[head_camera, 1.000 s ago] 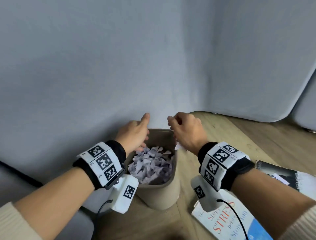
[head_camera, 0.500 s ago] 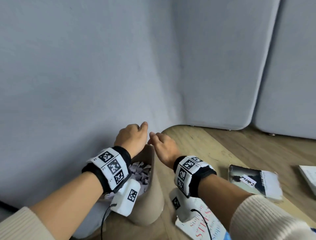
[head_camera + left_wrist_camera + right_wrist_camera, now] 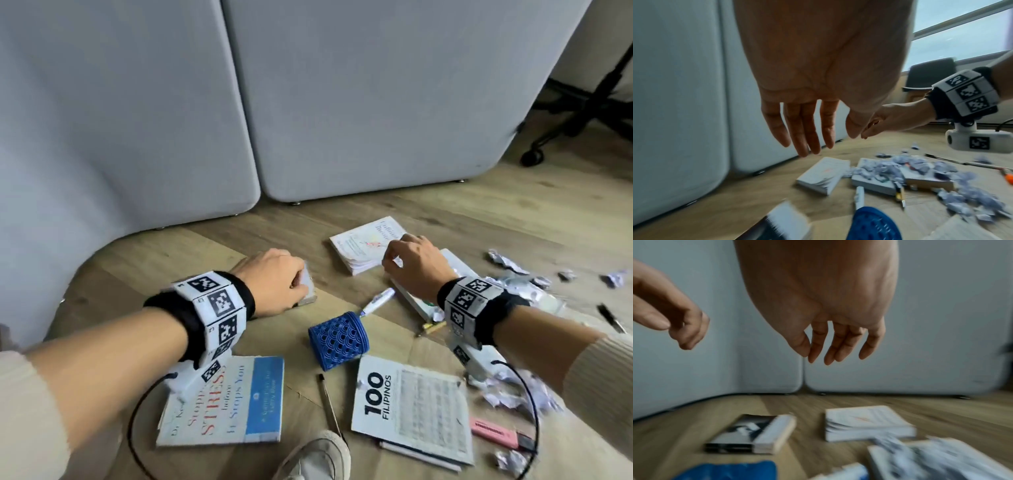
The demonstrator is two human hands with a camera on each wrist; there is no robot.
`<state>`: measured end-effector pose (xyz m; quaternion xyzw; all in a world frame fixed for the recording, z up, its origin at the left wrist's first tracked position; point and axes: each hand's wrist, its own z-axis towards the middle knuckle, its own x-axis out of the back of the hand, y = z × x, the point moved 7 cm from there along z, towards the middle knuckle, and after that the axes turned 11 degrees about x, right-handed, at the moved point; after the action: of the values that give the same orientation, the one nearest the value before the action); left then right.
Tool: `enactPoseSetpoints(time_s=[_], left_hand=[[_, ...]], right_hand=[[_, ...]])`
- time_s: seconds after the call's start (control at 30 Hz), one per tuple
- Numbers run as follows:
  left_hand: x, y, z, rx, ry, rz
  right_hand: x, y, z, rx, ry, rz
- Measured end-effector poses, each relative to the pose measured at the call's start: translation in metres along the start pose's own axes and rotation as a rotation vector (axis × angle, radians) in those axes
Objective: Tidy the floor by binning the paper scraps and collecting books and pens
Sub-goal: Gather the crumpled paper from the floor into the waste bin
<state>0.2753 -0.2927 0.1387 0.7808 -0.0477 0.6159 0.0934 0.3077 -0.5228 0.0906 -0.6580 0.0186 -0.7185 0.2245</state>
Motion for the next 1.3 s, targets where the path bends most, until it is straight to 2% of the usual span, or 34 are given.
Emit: enactPoseSetpoints(time_s=[0.1, 0.2, 0.37, 0.5, 0.57, 0.63, 0.7, 0.77, 0.87, 1.0, 1.07, 1.17, 1.23, 1.3], left_hand=[[-0.023, 0.079, 0.04, -0.156, -0.025, 0.031], [-0.049, 0.149, 0.071, -0.26, -0.035, 0.049], [-0.117, 0.233, 0.094, -0.399, -0.155, 0.118], [-0.174, 0.279, 0.086, -0.548, -0.283, 0.228], [-0.183, 0.3, 0.076, -0.664, -0.319, 0.319], [-0.178, 0.321, 0.064, -0.805, -0.323, 0.408], [-0.165, 0.345, 0.06, -0.94, -0.263, 0.474], [-0.153, 0.369, 0.064, -1.007, -0.196, 0.513], [-0.156, 0.392, 0.072, -0.991, -0.161, 0.529], [-0.21, 0.387, 0.058, -1.003, -0.276, 0.573], [-0.24, 0.382, 0.046, -1.018, -0.304, 0.568], [-0.27, 0.387, 0.037, -1.031, -0.218, 0.513], [-0.278, 0.394, 0.036, -1.037, -0.153, 0.474], [-0.277, 0.404, 0.031, -1.071, -0.123, 0.431]], right_hand=[[0.024, 0.07, -0.054, -0.17, 0.01, -0.08], [0.046, 0.118, -0.116, -0.32, 0.02, -0.116], [0.044, 0.16, -0.214, -0.49, -0.134, -0.172], [0.002, 0.174, -0.279, -0.692, -0.358, -0.075], [-0.017, 0.167, -0.302, -0.778, -0.465, -0.002], [-0.034, 0.152, -0.315, -0.78, -0.546, 0.068], [-0.048, 0.136, -0.319, -0.707, -0.588, 0.098], [-0.063, 0.125, -0.317, -0.603, -0.56, 0.126], [-0.088, 0.116, -0.316, -0.486, -0.541, 0.121], [-0.115, 0.117, -0.318, -0.427, -0.509, 0.075], [-0.119, 0.123, -0.323, -0.406, -0.398, 0.123], [-0.096, 0.152, -0.341, -0.479, -0.107, 0.136], [-0.075, 0.177, -0.359, -0.552, 0.031, 0.038], [-0.054, 0.208, -0.377, -0.638, 0.093, -0.103]])
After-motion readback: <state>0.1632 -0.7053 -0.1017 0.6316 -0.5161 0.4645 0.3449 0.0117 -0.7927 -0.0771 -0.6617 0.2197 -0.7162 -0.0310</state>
